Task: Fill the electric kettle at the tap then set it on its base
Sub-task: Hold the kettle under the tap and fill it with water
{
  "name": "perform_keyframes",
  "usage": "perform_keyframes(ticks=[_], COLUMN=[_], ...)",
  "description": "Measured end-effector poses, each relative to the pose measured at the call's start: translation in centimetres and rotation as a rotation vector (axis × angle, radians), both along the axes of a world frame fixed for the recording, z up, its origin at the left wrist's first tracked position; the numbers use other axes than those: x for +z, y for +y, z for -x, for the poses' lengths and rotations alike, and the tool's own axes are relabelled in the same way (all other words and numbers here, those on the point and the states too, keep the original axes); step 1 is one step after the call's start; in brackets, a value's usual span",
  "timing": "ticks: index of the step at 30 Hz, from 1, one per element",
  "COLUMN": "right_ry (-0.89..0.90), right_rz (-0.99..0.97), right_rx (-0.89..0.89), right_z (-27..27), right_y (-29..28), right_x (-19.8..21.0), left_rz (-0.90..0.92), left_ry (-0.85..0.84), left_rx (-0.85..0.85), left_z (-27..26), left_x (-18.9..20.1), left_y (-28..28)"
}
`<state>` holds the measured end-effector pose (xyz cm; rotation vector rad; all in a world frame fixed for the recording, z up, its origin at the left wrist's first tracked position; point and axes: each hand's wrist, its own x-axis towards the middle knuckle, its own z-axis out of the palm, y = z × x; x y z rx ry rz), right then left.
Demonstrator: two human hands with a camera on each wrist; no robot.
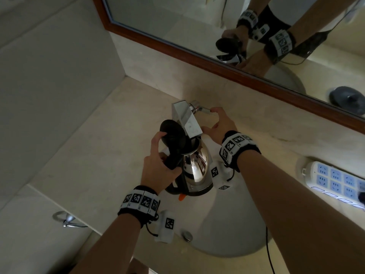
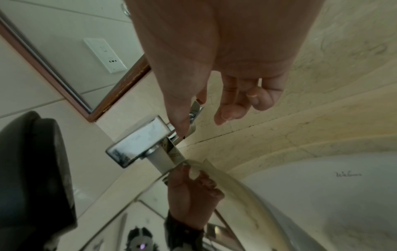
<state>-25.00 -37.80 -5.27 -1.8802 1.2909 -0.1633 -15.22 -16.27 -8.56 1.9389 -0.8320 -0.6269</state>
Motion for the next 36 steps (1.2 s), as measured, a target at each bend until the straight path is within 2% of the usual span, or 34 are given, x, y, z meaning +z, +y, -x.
perform_keyframes(ticks=[10,20,36], right_ry=[-0.026,-0.018,0.034], right_rz=[-0.024,0.031,0.096], right_rx=[-0.032,-0.049,0.060], right_z=[-0.2,-0.5,0.6], right_y=[0.3,0.3,-0.6], right_x=[-0.7,-1.5,-2.1], left_rz=[0.008,0.000,0.008], left_ry=[0.051,0.050,0.030], left_rx=[0.004,0.015,-0.005], left_z=[0.2,0.3,-0.4], left_x=[0.2,-0.4,0.1], left_y=[0.2,0.0,-0.3])
